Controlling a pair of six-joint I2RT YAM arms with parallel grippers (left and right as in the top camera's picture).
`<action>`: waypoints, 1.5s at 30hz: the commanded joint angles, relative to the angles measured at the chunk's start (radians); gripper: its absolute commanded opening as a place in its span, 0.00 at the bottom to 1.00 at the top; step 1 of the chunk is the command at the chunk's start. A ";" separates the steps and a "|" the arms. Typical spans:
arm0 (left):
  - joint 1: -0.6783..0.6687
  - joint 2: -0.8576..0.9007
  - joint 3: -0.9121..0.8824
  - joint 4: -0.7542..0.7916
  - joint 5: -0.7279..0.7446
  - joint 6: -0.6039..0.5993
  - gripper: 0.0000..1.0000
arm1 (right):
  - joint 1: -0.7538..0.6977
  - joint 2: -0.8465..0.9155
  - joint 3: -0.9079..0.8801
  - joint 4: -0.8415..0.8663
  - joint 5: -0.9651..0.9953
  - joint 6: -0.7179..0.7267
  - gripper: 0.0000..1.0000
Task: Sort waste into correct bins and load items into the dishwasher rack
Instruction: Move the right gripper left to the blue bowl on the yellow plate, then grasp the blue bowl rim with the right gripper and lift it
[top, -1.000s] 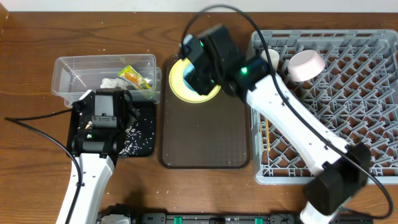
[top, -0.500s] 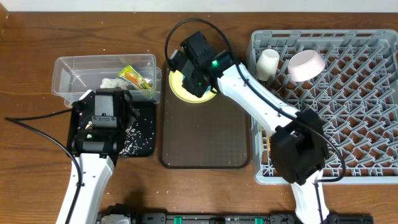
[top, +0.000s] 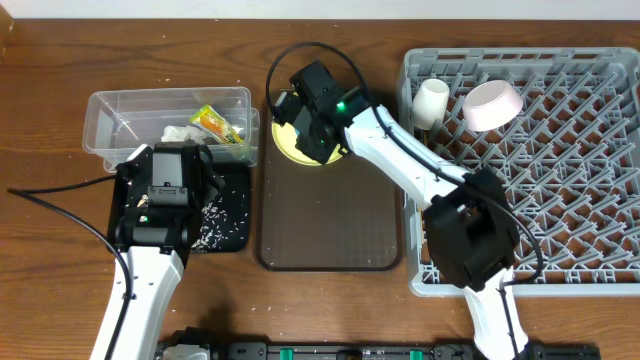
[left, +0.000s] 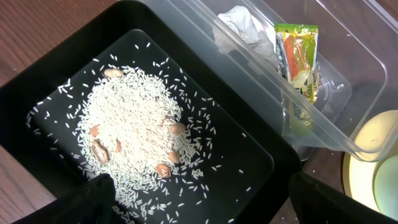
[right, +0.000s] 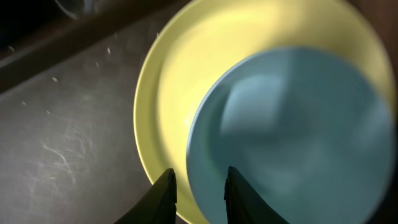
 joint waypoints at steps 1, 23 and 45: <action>0.004 0.004 0.026 0.000 -0.006 -0.005 0.92 | 0.008 0.025 -0.010 0.002 0.005 -0.009 0.25; 0.004 0.004 0.026 0.000 -0.006 -0.005 0.92 | 0.007 0.059 -0.010 -0.039 0.009 -0.006 0.01; 0.004 0.004 0.026 0.000 -0.006 -0.005 0.92 | -0.001 -0.189 0.059 -0.102 -0.024 0.312 0.01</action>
